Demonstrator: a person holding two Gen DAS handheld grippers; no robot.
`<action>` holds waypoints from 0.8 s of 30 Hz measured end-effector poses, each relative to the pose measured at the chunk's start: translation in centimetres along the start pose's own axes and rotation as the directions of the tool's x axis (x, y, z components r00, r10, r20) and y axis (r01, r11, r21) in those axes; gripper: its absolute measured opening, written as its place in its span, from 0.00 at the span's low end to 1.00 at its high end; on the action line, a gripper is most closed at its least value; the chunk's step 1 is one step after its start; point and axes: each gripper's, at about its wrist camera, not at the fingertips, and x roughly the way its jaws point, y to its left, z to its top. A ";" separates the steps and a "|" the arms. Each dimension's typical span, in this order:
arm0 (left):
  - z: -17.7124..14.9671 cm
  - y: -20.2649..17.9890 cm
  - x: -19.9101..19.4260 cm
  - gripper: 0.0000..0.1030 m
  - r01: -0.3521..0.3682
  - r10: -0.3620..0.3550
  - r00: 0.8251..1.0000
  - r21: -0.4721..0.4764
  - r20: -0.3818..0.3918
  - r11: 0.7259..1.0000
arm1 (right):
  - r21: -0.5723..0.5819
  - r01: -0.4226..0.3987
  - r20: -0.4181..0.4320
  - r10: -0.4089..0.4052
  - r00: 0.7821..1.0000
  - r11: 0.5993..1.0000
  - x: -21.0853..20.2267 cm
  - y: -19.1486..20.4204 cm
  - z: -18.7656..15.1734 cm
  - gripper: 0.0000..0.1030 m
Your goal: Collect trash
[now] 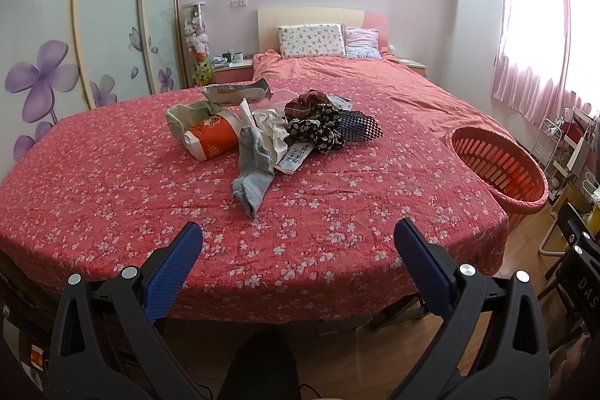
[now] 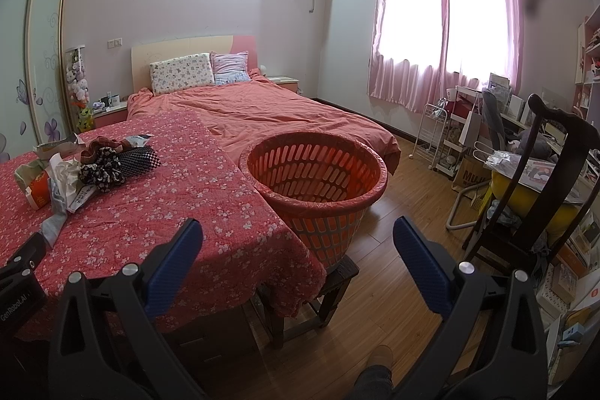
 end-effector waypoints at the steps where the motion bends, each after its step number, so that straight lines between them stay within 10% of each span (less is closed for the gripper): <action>1: 0.0 0.0 0.0 0.98 -0.001 0.001 1.000 0.000 0.000 1.000 | 0.000 -0.001 0.000 0.001 1.000 1.000 0.0 0.0 0.0 0.96; 24: 2.6 7.7 6.6 0.87 -0.013 0.009 0.999 -0.099 -0.042 0.995 | -0.046 -0.211 -0.056 0.209 0.976 0.976 3.6 7.5 1.3 0.96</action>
